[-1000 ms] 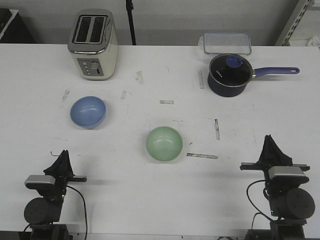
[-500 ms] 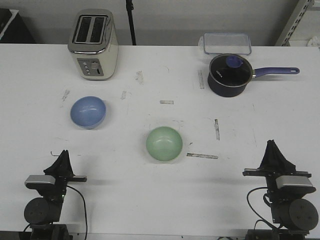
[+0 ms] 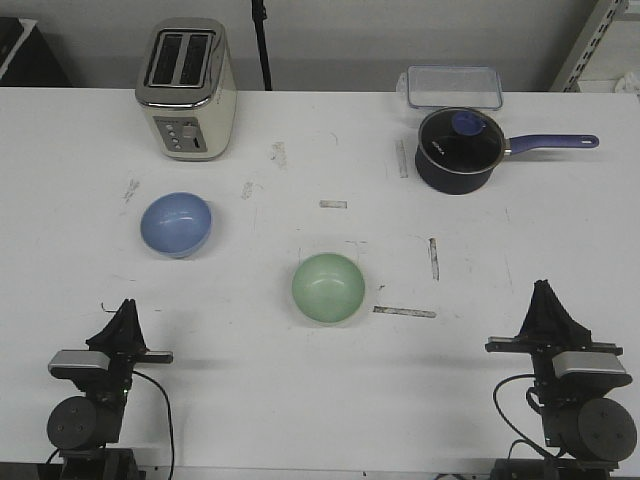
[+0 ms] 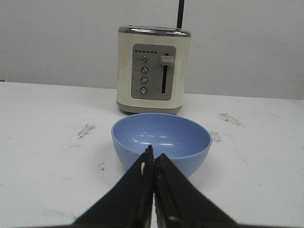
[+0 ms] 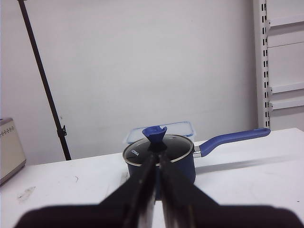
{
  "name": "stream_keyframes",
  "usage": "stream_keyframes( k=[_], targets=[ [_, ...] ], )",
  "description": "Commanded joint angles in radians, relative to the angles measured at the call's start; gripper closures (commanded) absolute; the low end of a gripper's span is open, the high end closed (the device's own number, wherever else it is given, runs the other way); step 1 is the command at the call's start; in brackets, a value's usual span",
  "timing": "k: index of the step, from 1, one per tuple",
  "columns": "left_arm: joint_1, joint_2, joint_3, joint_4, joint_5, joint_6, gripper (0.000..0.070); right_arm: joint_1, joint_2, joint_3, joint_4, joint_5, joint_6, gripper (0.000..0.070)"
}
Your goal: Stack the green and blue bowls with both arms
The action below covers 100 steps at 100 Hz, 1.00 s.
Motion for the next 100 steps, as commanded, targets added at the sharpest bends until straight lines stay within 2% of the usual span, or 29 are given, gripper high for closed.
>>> stream_keyframes(
  k=[1, 18, 37, 48, 62, 79, 91, 100],
  targets=[
    [0.002, -0.002, -0.006, 0.04, -0.024, -0.013, 0.0699, 0.001, 0.0, 0.001, 0.011, 0.0, 0.011, 0.0696],
    [0.002, 0.011, 0.069, 0.021, -0.095, -0.022, 0.0699, 0.001, 0.0, 0.001, 0.011, 0.0, 0.011, 0.0696],
    [0.002, 0.112, 0.24, -0.161, -0.116, -0.033, 0.0699, 0.001, 0.0, 0.002, 0.011, 0.0, 0.011, 0.0696],
    [0.002, 0.224, 0.343, -0.242, -0.075, -0.061, 0.0699, 0.001, 0.0, 0.001, 0.011, 0.0, 0.011, 0.0696],
    [0.002, 0.38, 0.455, -0.272, 0.014, -0.048, 0.0699, 0.001, 0.0, 0.001, 0.011, 0.0, 0.011, 0.0696],
    [0.002, 0.596, 0.605, -0.4, 0.006, -0.034, 0.0699, 0.001, 0.0, 0.001, 0.011, 0.0, 0.011, 0.0696],
    [0.002, 0.724, 0.697, -0.445, 0.0, 0.032, 0.0699, 0.001, 0.0, 0.001, 0.011, 0.0, 0.011, 0.0696],
    [0.002, 0.804, 0.76, -0.468, -0.003, 0.052, 0.0699, 0.001, 0.0, 0.001, 0.011, 0.0, 0.011, 0.0696]
  ],
)
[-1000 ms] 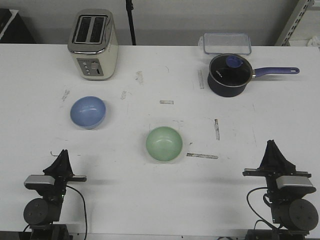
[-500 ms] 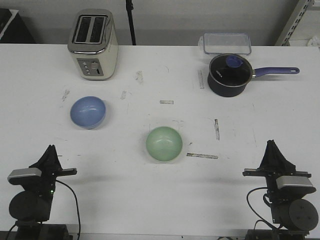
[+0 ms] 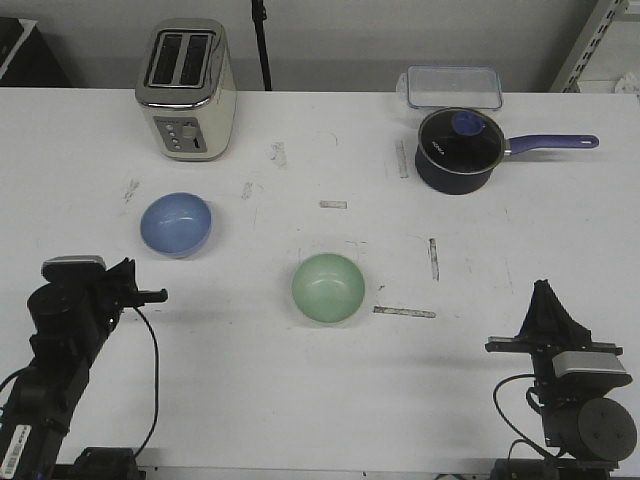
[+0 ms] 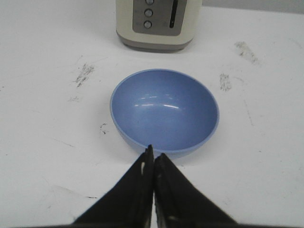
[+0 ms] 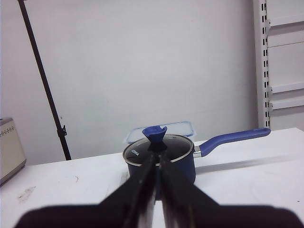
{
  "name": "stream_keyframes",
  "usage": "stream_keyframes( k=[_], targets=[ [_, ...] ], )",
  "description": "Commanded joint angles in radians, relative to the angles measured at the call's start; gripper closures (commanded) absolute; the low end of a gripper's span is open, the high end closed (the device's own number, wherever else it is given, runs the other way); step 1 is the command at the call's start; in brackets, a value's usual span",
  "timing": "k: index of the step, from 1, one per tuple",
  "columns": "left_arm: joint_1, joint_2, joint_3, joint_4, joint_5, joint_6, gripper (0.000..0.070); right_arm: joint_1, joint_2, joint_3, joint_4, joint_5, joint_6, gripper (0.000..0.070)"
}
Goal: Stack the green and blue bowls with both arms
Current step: 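Move the left gripper forward to the light blue bowl's rim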
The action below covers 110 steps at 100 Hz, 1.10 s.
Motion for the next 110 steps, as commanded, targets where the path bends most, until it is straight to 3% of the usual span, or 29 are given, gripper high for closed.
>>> stream_keyframes(
  k=[1, 18, 48, 79, 90, 110],
  targets=[
    [0.001, 0.046, 0.061, -0.007, -0.005, 0.043, 0.0699, 0.001, 0.0, 0.001, 0.011, 0.0, 0.011, 0.0696],
    [0.014, 0.18, 0.202, -0.132, -0.105, 0.06, 0.0699, 0.001, 0.0, 0.001, 0.011, 0.0, 0.011, 0.0696],
    [0.015, 0.365, 0.433, -0.307, -0.103, 0.059, 0.0699, 0.001, 0.0, 0.001, 0.011, 0.0, 0.011, 0.0696],
    [0.028, 0.568, 0.623, -0.418, -0.056, -0.024, 0.0698, 0.001, 0.0, 0.002, 0.011, 0.0, 0.011, 0.0696],
    [0.042, 0.637, 0.668, -0.474, -0.045, -0.098, 0.0699, 0.001, 0.0, 0.002, 0.011, 0.0, 0.011, 0.0696],
    [0.095, 0.754, 0.754, -0.596, 0.017, -0.159, 0.0698, 0.001, 0.0, 0.002, 0.011, 0.0, 0.011, 0.0696]
  ],
)
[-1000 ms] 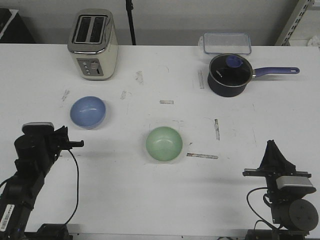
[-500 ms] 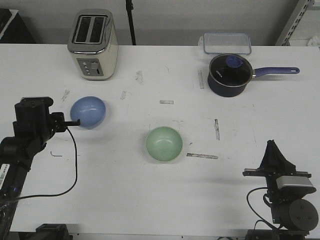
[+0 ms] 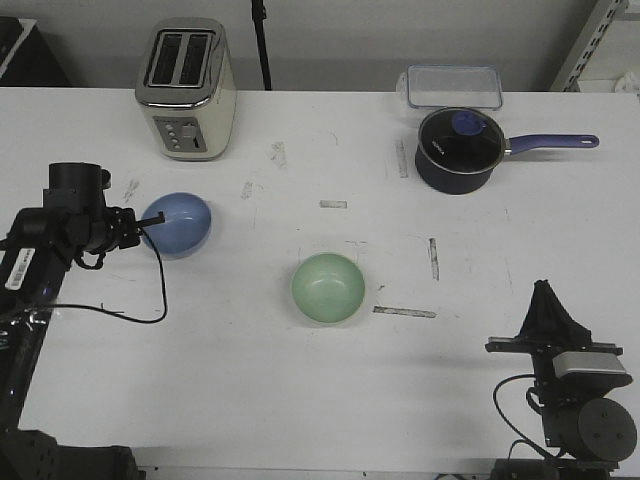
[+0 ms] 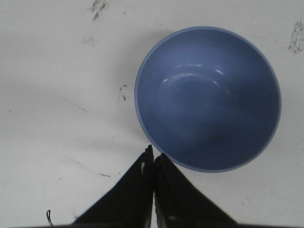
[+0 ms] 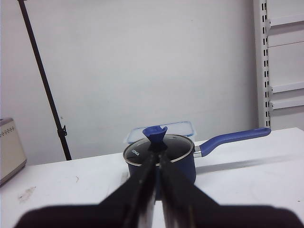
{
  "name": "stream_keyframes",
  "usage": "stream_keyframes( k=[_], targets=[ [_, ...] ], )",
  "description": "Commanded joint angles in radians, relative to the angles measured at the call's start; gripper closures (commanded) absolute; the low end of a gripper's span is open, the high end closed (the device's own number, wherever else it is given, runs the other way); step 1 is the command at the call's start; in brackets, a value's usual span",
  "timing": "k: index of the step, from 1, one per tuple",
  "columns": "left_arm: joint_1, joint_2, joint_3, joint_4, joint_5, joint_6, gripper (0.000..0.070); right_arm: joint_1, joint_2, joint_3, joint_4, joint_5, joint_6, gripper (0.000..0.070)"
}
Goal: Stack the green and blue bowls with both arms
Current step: 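Move the left gripper forward to the light blue bowl's rim, then lower the left gripper and close it on the blue bowl's rim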
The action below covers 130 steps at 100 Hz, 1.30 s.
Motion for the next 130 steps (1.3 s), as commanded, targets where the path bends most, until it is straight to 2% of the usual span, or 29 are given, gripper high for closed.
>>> stream_keyframes(
  k=[1, 18, 35, 43, 55, 65, 71, 99, 113, 130],
  targets=[
    [0.026, 0.05, 0.053, -0.031, 0.023, -0.047, 0.0698, 0.0, 0.0, 0.001, 0.011, 0.0, 0.009, 0.0696],
    [0.093, 0.167, 0.156, -0.13, 0.092, -0.055, 0.0679, 0.0, 0.0, 0.001, 0.011, 0.0, 0.009, 0.0696],
    [0.127, 0.264, 0.238, -0.176, 0.14, -0.054, 0.0452, 0.0, 0.0, 0.001, 0.011, 0.0, 0.009, 0.0696],
    [0.136, 0.301, 0.262, -0.163, 0.173, -0.053, 0.0423, 0.0, 0.0, 0.001, 0.011, 0.0, 0.009, 0.0696],
    [0.153, 0.337, 0.27, -0.122, 0.268, -0.051, 0.0392, 0.0, 0.0, 0.001, 0.011, 0.0, 0.009, 0.0696],
    [0.164, 0.355, 0.27, -0.098, 0.287, -0.053, 0.0287, 0.0, 0.0, 0.002, 0.011, 0.0, 0.009, 0.0696],
    [0.167, 0.365, 0.27, -0.093, 0.286, -0.052, 0.0247, 0.0, 0.0, 0.002, 0.011, 0.0, 0.009, 0.0696],
    [0.171, 0.402, 0.27, -0.061, 0.287, -0.033, 0.0266, 0.0, 0.0, 0.001, 0.011, 0.0, 0.009, 0.0696],
    [0.171, 0.407, 0.27, -0.051, 0.287, -0.008, 0.0384, 0.0, 0.0, 0.002, 0.011, 0.0, 0.009, 0.0696],
    [0.169, 0.422, 0.27, -0.055, 0.292, 0.017, 0.0387, 0.0, 0.0, 0.001, 0.011, 0.0, 0.009, 0.0696]
  ],
)
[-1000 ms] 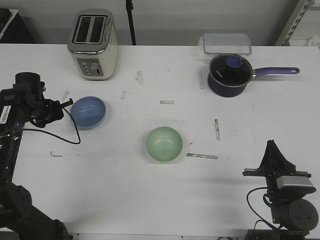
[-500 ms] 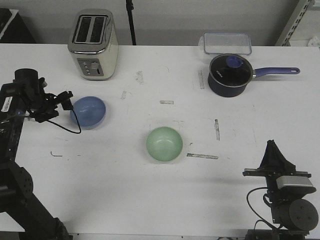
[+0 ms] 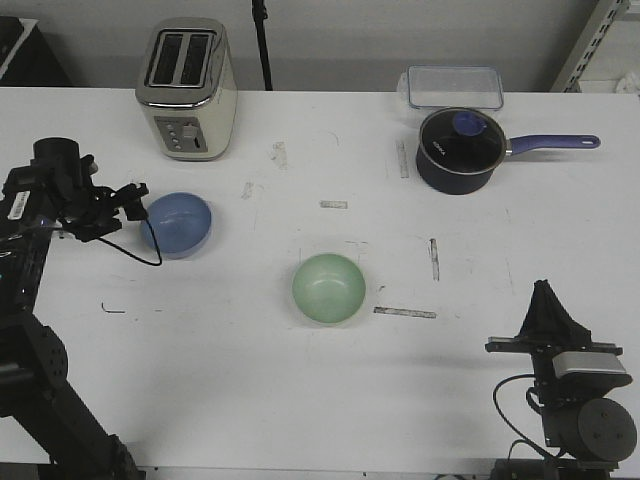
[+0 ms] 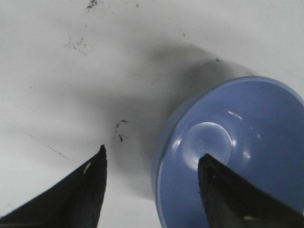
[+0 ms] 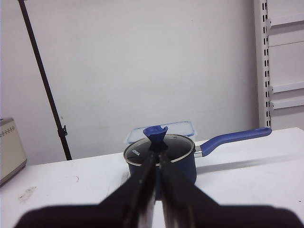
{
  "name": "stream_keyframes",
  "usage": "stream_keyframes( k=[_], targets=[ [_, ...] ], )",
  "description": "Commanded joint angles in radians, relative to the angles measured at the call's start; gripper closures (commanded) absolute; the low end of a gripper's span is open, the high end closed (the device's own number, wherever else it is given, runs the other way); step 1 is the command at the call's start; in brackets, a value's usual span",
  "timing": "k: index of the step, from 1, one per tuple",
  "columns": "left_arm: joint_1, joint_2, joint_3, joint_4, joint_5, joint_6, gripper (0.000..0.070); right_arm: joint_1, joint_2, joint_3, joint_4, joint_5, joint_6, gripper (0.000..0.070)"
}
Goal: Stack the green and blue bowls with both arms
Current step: 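Lower the left gripper and close it on the blue bowl's rim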
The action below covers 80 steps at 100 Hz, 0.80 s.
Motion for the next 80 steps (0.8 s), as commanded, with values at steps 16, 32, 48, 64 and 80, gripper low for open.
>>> stream_keyframes(
  k=[16, 32, 48, 64, 80],
  targets=[
    [-0.008, 0.053, 0.024, -0.003, 0.011, 0.048, 0.0387, 0.0, 0.0, 0.001, 0.011, 0.0, 0.009, 0.0696],
    [-0.019, 0.08, 0.024, -0.017, 0.011, 0.055, 0.0387, 0.0, 0.0, 0.001, 0.011, 0.0, 0.009, 0.0696],
    [-0.034, 0.093, 0.024, -0.021, 0.011, 0.069, 0.0387, 0.0, 0.0, 0.001, 0.011, 0.0, 0.009, 0.0696],
    [-0.046, 0.117, 0.024, -0.024, 0.01, 0.074, 0.0387, 0.0, 0.0, 0.001, 0.011, 0.0, 0.009, 0.0696],
    [-0.049, 0.135, 0.024, -0.025, 0.01, 0.073, 0.0443, 0.0, 0.0, 0.001, 0.011, 0.0, 0.009, 0.0696]
  ],
)
